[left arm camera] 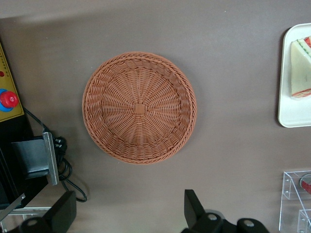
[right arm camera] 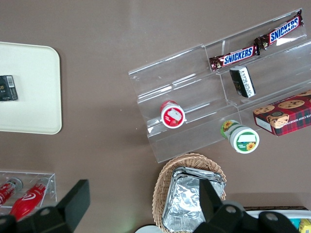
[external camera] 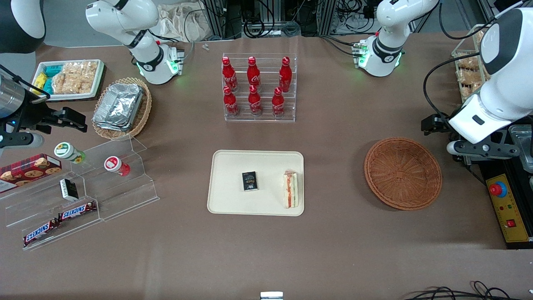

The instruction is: Place sandwich from basket to tray

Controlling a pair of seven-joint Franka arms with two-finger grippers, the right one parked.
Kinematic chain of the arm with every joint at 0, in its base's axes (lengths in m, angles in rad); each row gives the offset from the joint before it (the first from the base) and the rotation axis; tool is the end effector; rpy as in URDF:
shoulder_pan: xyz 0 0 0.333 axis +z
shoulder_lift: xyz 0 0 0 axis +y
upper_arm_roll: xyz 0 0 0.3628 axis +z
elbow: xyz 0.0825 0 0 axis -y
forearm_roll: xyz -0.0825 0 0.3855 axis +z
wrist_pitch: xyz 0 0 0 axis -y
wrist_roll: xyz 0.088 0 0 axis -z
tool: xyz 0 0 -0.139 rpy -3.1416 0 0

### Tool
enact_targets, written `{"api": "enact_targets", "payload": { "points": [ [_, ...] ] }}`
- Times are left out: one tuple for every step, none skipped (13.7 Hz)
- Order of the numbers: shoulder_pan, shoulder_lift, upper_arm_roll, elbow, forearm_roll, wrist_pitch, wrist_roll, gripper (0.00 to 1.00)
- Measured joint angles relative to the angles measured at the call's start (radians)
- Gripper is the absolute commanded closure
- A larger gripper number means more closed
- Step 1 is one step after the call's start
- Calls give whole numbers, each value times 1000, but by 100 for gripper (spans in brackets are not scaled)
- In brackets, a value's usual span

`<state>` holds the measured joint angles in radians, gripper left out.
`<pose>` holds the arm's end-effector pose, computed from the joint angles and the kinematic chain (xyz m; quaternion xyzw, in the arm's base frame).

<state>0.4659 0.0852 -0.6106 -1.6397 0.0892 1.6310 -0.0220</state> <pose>0.5752 -0.0590 0.5717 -0.9969 0.0658 0.0373 0.0231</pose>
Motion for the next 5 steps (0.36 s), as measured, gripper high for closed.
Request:
{"api": "enact_targets", "payload": {
  "points": [
    [-69, 0, 81, 0, -2, 0, 1, 0],
    [-165, -1, 195, 1, -14, 0, 3, 0],
    [-257, -1, 307, 3, -35, 0, 10, 0],
    [-322, -1, 387, 6, -48, 0, 17, 0],
    [-352, -1, 426, 11, -53, 0, 20, 0]
  ]
}}
